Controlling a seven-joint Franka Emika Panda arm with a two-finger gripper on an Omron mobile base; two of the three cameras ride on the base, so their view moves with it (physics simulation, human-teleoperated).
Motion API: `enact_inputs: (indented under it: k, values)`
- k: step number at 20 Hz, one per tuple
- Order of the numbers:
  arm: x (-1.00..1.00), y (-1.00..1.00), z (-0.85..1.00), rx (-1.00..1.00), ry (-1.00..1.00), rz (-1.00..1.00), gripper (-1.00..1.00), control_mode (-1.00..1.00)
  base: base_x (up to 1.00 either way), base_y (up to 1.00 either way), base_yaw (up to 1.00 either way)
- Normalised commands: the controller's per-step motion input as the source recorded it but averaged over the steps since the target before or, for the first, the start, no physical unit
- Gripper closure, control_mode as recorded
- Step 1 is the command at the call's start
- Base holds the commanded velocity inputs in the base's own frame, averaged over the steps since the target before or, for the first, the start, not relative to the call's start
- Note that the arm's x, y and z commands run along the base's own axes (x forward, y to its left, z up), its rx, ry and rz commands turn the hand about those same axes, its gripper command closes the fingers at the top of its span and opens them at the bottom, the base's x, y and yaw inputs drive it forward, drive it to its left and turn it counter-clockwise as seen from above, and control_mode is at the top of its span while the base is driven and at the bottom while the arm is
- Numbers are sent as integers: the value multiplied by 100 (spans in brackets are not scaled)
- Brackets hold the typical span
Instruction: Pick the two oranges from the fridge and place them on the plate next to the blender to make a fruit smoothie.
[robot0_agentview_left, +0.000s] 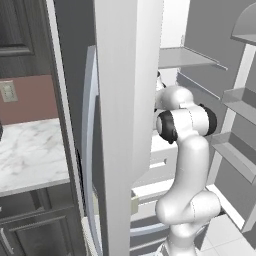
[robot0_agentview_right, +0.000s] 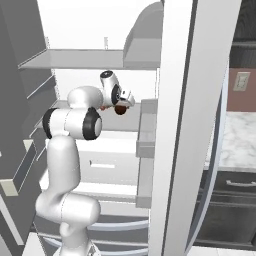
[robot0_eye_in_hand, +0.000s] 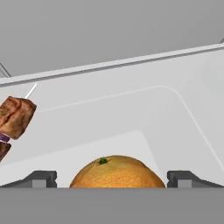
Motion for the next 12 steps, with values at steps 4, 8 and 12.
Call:
enact_inputs:
  k: [4,8,12]
  values:
    - [-2,0,-39,0,0,0,100,-100,0,0,0]
    - [-11,0,-43,0,0,0,100,-100,0,0,0]
    - [0,-1,-12,0,-3,0,100,-100,0,0,0]
